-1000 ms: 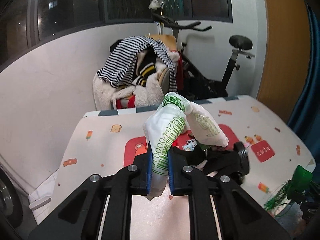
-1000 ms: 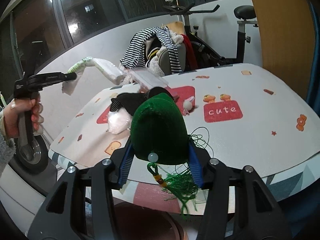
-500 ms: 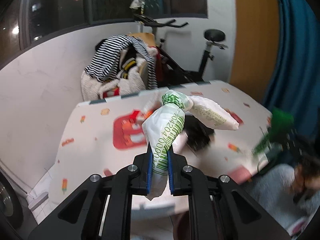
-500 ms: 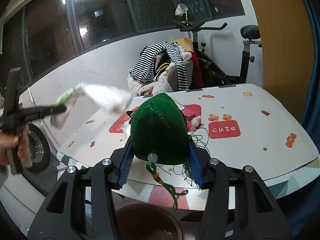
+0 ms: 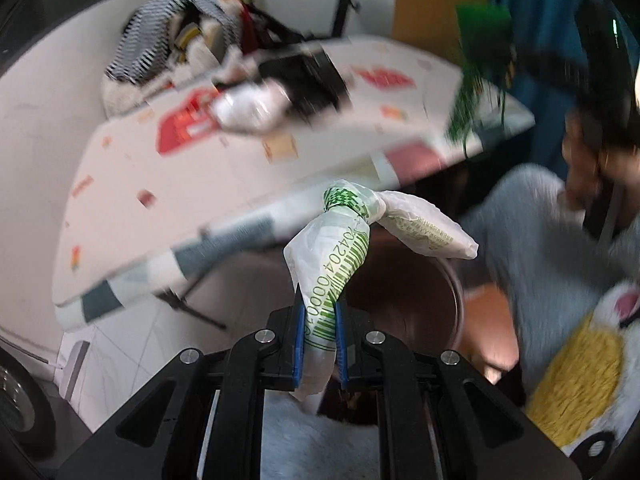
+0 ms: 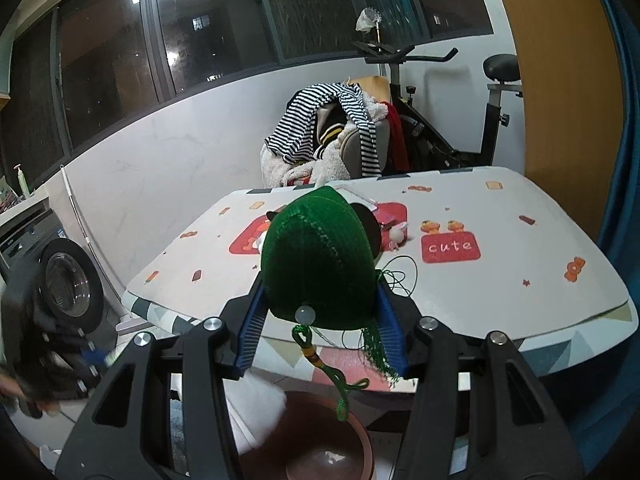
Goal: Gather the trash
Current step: 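Lower both held items into the brown bin and open both grippers, then grasp the black lid with the right gripper while the left gripper grasps the white bag, then carry the black lid with the right gripper toward the brown bin, then lower the black lid into the bin and open the right gripper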
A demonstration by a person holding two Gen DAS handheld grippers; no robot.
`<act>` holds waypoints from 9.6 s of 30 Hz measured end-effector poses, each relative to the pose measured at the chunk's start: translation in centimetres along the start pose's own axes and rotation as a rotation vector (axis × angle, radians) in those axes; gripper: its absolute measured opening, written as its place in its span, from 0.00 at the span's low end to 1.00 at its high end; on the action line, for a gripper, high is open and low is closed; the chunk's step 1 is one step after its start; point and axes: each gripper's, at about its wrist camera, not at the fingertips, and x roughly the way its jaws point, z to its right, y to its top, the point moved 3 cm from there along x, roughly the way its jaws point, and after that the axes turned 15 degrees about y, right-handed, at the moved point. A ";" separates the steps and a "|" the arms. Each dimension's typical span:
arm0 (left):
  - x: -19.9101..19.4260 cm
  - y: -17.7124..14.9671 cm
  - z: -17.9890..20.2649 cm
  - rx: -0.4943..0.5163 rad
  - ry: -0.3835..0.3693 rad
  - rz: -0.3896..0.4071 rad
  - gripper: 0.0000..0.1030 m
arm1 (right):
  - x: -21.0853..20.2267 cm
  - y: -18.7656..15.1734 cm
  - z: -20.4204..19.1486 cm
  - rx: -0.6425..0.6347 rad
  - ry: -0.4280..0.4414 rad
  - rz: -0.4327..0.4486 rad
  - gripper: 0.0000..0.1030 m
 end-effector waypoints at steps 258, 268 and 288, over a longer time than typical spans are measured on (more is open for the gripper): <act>11.8 0.1 3.3 -0.505 -0.486 -0.368 0.82 | 6.9 -12.2 1.5 0.063 0.077 -0.374 0.90; 18.2 -2.6 4.9 -0.564 -0.381 -0.589 0.82 | 5.0 -11.0 3.6 0.153 0.054 -0.294 0.90; 6.9 -2.4 -4.0 -0.690 -0.121 -0.091 0.82 | 10.1 -15.9 0.0 0.045 0.142 -0.524 0.90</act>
